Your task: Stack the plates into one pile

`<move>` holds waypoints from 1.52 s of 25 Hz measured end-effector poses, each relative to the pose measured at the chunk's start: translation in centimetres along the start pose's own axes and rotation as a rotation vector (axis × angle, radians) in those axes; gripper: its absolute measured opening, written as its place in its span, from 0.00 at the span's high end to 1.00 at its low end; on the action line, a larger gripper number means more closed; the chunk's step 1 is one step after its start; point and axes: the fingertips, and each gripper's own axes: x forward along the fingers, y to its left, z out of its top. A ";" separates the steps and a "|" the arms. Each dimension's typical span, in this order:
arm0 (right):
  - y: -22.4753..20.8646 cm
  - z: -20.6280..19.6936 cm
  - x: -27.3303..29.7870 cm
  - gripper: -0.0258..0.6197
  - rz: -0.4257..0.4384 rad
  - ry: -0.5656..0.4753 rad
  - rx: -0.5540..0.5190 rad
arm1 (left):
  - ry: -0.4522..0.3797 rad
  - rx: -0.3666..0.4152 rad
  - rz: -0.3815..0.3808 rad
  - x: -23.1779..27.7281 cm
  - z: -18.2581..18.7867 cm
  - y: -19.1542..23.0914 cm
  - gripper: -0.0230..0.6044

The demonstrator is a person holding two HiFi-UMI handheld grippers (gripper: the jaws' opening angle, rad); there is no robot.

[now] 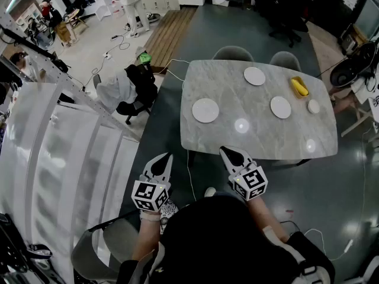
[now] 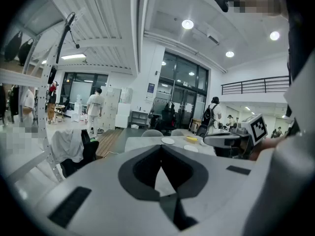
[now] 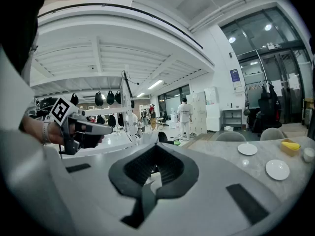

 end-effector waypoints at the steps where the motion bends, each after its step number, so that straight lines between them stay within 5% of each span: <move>1: -0.5 0.1 0.0 0.94 0.001 -0.001 -0.001 | -0.003 -0.003 -0.003 0.5 0.2 -0.3 0.95; 11: -4.8 0.0 0.6 0.94 -0.009 -0.017 0.041 | 0.026 -0.013 -0.006 5.1 0.3 -1.4 0.95; 21: -9.2 -2.2 5.3 0.93 -0.134 0.051 0.139 | 0.104 -0.028 -0.115 11.9 -1.0 3.0 0.95; 38: -14.7 -1.5 18.9 0.93 -0.491 0.186 0.253 | 0.326 0.032 -0.554 26.8 0.2 14.3 0.95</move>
